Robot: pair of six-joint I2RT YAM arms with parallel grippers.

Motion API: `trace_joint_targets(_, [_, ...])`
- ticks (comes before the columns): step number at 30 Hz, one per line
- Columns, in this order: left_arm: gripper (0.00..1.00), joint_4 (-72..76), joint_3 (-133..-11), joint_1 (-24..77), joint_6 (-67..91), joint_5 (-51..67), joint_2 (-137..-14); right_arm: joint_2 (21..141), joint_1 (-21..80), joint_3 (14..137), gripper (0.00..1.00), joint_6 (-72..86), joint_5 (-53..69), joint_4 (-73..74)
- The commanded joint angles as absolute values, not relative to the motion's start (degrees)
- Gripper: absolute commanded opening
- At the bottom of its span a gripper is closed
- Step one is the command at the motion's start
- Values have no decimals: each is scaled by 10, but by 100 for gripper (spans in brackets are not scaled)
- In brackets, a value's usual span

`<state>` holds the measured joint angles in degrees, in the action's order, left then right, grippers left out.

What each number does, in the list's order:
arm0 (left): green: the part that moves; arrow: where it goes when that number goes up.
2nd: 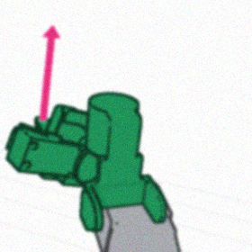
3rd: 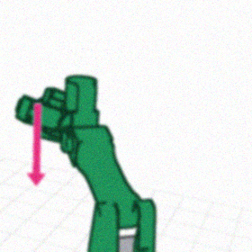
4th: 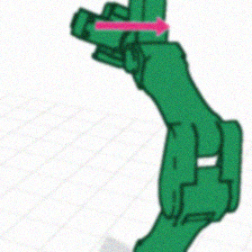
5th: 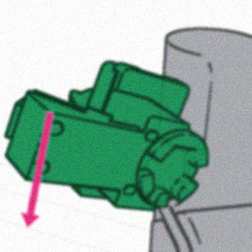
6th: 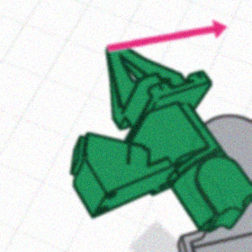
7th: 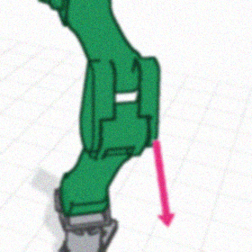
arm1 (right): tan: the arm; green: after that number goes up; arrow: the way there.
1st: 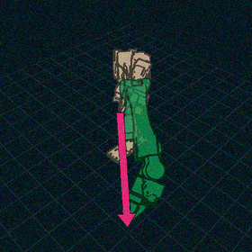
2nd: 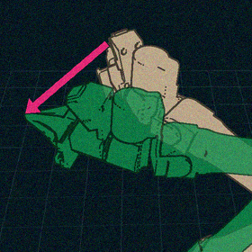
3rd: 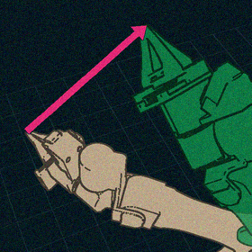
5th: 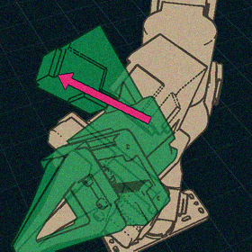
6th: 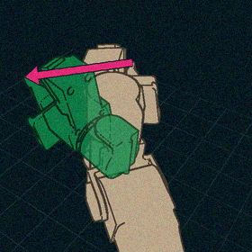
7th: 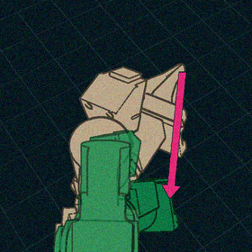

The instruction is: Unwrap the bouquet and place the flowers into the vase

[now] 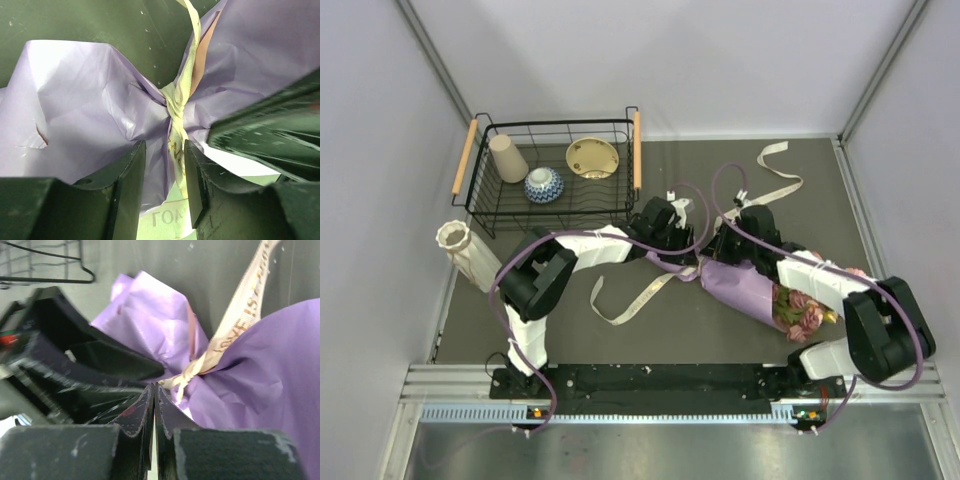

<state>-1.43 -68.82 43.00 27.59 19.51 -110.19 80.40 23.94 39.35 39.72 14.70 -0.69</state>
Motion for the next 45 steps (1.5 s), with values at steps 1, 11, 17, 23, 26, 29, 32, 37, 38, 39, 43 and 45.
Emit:
trace_joint_targets(1, [43, 17, -675, 420, 286, 195, -1098, 734, 236, 375, 0, 376, 158, -70])
trace_joint_targets(11, [48, 20, -688, 420, 290, 200, -1120, 669, 229, 344, 0, 326, 285, -163])
trace_joint_targets(17, [50, 8, -698, 420, 287, 202, -1111, 630, 229, 336, 0, 287, 308, -138])
trace_joint_targets(23, [54, 5, -693, 420, 286, 204, -1088, 616, 229, 335, 0, 307, 282, -105])
trace_joint_targets(26, [55, 3, -695, 420, 284, 202, -1084, 614, 229, 330, 0, 316, 282, -106])
trace_joint_targets(29, [52, 3, -690, 420, 286, 191, -1067, 631, 229, 368, 0, 318, 156, 22])
trace_joint_targets(32, [34, 3, -676, 420, 284, 172, -1044, 664, 228, 417, 0, 323, 77, 124])
trace_joint_targets(37, [27, 4, -664, 419, 267, 138, -1023, 707, 228, 426, 18, 352, 115, 119])
trace_joint_targets(38, [28, -18, -678, 419, 265, 140, -1034, 721, 229, 437, 18, 353, 125, 118])
trace_joint_targets(39, [29, -25, -685, 419, 267, 148, -1041, 750, 228, 443, 19, 355, 133, 118])
trace_joint_targets(43, [30, -13, -679, 419, 279, 163, -1050, 810, 229, 466, 19, 373, 175, 118])
trace_joint_targets(45, [30, -11, -674, 419, 279, 165, -1056, 818, 236, 467, 19, 374, 175, 116])
